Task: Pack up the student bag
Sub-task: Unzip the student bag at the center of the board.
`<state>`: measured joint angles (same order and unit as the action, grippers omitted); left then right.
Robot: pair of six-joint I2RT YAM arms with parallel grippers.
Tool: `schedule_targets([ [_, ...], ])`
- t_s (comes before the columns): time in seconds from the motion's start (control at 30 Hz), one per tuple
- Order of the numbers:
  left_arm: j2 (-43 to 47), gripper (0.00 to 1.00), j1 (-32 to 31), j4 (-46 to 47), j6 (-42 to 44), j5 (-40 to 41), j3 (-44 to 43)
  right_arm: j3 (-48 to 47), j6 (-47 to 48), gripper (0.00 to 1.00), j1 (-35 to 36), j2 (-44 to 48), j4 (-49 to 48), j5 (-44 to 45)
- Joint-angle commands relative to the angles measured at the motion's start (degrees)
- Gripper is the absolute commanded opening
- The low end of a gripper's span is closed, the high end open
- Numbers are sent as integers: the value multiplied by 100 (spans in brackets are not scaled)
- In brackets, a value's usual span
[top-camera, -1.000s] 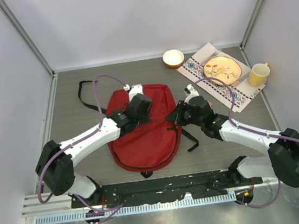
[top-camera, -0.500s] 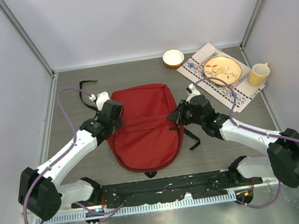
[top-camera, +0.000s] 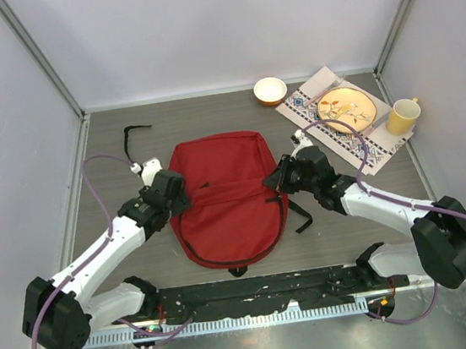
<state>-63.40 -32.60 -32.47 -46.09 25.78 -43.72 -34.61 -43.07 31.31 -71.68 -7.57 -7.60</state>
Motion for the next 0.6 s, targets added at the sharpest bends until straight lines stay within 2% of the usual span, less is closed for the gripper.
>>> schedule_targets([
  [0.0, 161, 62, 26, 109, -243, -20, 127, -266, 150, 13, -64, 14, -69, 179],
  [0.1, 196, 66, 26, 109, -287, -12, 171, -231, 141, 21, -72, 49, -34, 214],
  [0.17, 249, 74, 26, 100, -296, 6, 180, -239, 150, 28, -64, 84, 19, 241],
  [0.4, 503, 86, 26, 109, -278, -3, 233, -309, 272, 47, -64, 478, 300, 601],
  [0.57, 706, 94, 26, 162, -278, -108, 303, -494, 413, 50, -55, 603, 467, 505],
])
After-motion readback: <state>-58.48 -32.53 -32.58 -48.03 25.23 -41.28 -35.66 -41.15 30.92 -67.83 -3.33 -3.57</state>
